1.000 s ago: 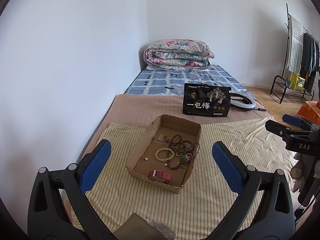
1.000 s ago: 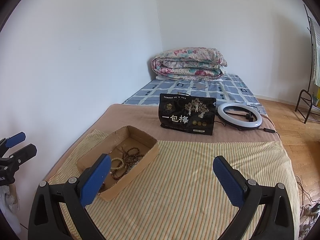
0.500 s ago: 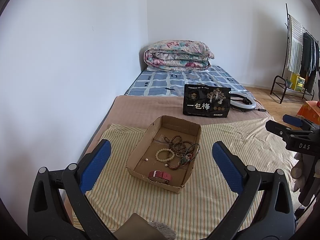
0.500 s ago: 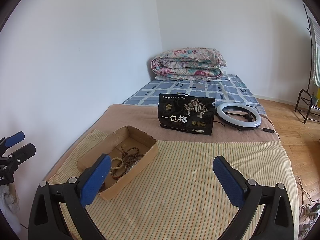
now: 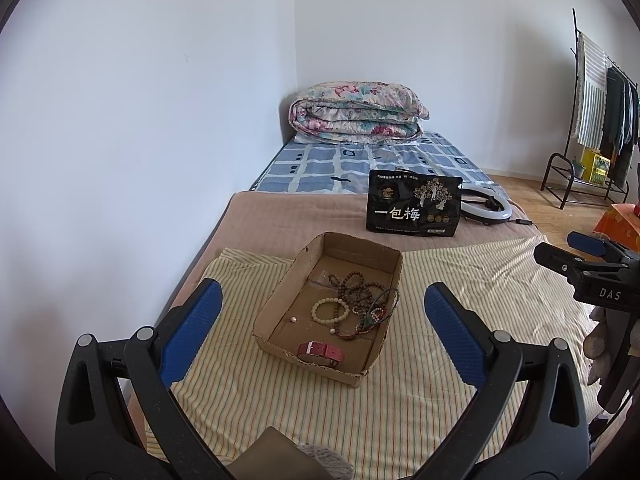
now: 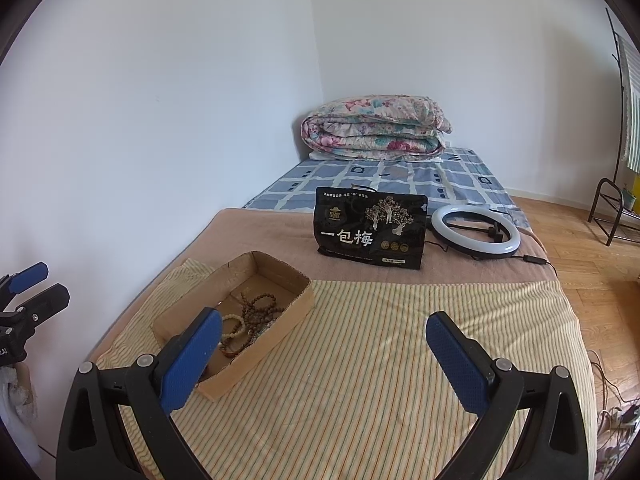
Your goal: Organize jewelry
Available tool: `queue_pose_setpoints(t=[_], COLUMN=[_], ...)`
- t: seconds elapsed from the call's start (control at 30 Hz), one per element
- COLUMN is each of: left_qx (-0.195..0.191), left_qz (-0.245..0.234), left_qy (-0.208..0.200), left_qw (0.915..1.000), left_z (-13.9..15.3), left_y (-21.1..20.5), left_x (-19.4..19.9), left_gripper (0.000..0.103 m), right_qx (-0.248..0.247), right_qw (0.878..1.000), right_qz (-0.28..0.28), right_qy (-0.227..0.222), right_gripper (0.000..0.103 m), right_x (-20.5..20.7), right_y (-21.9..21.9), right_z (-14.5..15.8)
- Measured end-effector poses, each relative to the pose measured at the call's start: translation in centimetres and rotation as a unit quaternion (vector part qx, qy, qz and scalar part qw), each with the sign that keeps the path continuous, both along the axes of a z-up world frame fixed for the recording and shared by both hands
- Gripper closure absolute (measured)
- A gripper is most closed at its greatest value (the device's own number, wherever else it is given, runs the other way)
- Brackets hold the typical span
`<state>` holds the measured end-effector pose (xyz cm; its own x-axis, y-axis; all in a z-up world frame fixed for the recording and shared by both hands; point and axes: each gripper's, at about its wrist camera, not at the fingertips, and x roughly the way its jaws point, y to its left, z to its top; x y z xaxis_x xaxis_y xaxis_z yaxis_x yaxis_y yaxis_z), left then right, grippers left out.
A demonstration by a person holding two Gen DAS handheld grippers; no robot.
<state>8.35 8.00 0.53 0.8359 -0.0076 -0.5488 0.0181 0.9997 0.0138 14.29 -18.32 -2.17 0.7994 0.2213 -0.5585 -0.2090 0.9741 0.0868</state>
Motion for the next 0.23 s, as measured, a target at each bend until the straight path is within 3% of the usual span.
queue_pose_setpoints(t=[0.23], left_qx=[0.0], left_qz=[-0.004], left_qy=[0.002], left_qw=[1.0], left_z=[0.13], left_y=[-0.09], left_x=[0.0], left_gripper=[0.0], right_qx=[0.0], right_qw=[1.0], right_qz=[-0.003], right_qy=[0.0], right_gripper=[0.0], right_x=[-0.13], right_y=[-0.28], right_z=[-0.14])
